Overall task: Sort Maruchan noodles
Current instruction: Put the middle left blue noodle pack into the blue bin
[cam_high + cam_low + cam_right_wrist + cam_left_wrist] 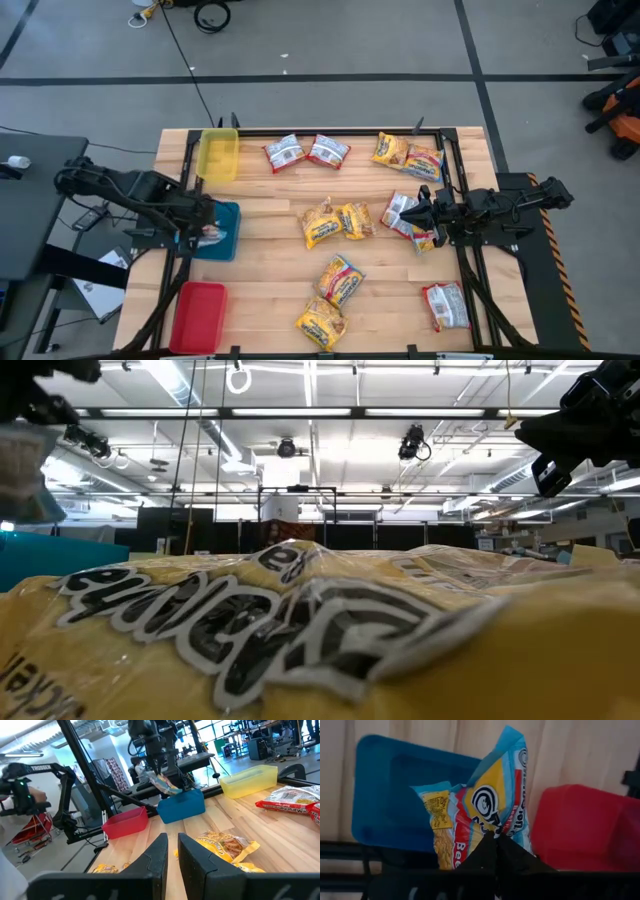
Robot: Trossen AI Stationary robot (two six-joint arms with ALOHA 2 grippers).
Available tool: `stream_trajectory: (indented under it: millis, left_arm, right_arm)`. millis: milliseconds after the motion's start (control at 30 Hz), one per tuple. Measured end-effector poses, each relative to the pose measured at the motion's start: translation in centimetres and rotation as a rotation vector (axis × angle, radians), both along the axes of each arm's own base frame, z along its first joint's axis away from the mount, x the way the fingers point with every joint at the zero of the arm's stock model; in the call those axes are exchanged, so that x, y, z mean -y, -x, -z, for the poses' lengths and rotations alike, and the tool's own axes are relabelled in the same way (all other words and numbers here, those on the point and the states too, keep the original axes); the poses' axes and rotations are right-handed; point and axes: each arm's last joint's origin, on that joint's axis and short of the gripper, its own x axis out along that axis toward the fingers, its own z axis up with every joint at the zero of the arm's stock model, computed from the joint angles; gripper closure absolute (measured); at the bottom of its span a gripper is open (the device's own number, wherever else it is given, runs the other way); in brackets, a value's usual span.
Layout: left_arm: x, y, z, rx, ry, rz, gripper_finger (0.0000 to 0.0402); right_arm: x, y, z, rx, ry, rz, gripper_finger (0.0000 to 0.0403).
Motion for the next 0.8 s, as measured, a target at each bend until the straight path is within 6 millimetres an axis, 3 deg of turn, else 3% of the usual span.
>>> stream_trajectory:
  millis: [433,633,800]
  left_arm:
    - [0.8,-0.6,7.3,0.085,0.181,0.185,0.0401]
    - [1.4,-2.2,6.7,0.284,0.251,0.28,0.04]
    - [1.5,-2.3,6.6,0.307,0.255,0.285,0.0398]
  right_arm:
    - [0.0,0.0,0.0,0.0,0.0,0.0,0.0353]
    - [0.0,0.0,0.0,0.0,0.0,0.0,0.0353]
    - [0.0,0.0,0.0,0.0,0.0,0.0,0.0353]
